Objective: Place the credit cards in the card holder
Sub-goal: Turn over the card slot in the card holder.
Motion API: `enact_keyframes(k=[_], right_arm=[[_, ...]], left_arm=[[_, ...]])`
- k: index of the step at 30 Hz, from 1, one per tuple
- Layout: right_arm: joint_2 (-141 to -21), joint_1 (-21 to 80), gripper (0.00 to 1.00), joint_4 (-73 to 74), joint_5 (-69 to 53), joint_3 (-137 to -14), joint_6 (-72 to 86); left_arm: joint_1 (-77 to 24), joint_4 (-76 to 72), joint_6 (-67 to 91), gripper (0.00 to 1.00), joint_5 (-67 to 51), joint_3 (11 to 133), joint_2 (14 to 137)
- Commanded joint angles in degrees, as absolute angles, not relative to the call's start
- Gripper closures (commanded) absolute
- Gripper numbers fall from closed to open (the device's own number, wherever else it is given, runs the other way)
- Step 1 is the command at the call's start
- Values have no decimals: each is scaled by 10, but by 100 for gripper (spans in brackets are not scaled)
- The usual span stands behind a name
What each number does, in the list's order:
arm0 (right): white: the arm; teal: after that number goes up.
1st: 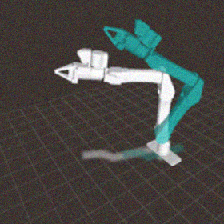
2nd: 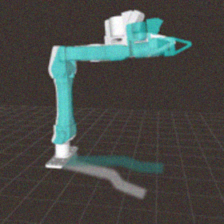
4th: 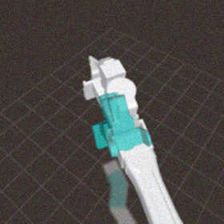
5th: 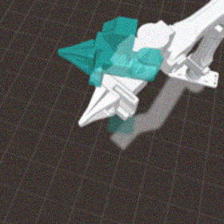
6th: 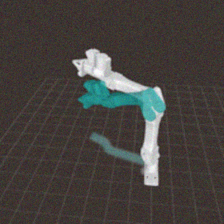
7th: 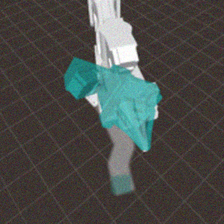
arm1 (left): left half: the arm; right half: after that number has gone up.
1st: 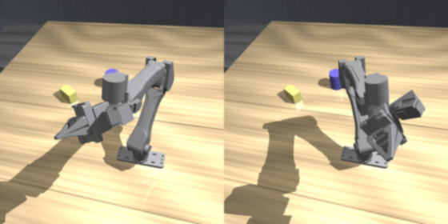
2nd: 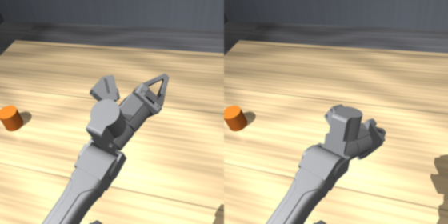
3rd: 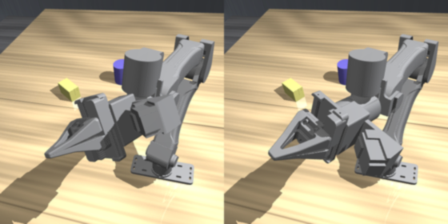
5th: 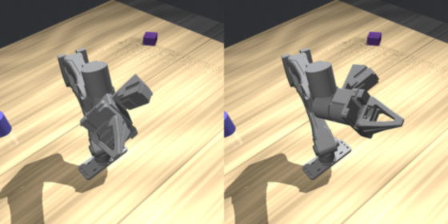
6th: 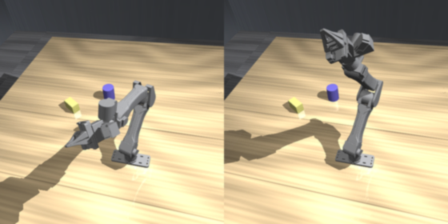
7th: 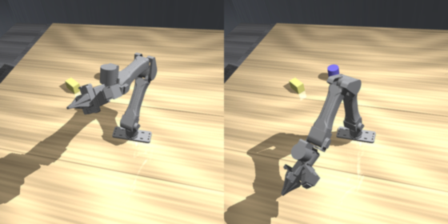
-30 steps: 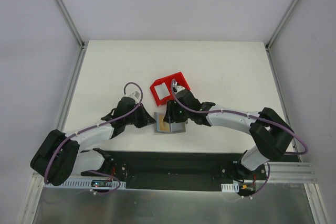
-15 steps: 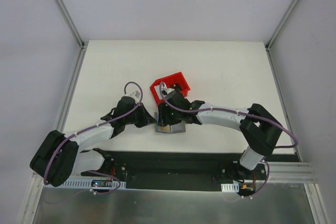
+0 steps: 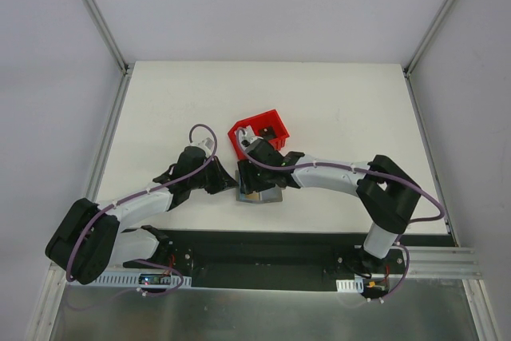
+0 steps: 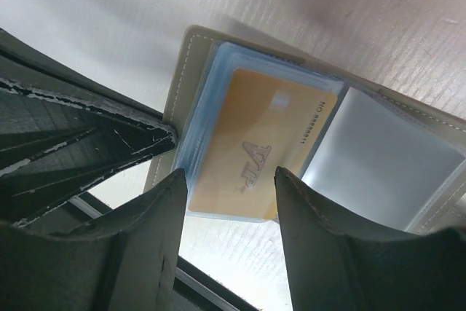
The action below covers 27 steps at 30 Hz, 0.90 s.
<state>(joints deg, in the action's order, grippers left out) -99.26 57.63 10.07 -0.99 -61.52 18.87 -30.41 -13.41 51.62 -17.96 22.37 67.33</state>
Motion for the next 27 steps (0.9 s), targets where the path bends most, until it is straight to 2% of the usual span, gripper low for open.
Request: enact_keyframes(k=[1,16,27], right_arm=[[-999,584,46,131,24,-649,178],[-976,593,52,185,86,-659,167],[-947,593,52,202,120,-651,168]], left_arm=[[-308,-137,507,100,-191,241,655],[-308,-137,506,100,-185,234,657],[-308,-138,507,100,-184,233,663]])
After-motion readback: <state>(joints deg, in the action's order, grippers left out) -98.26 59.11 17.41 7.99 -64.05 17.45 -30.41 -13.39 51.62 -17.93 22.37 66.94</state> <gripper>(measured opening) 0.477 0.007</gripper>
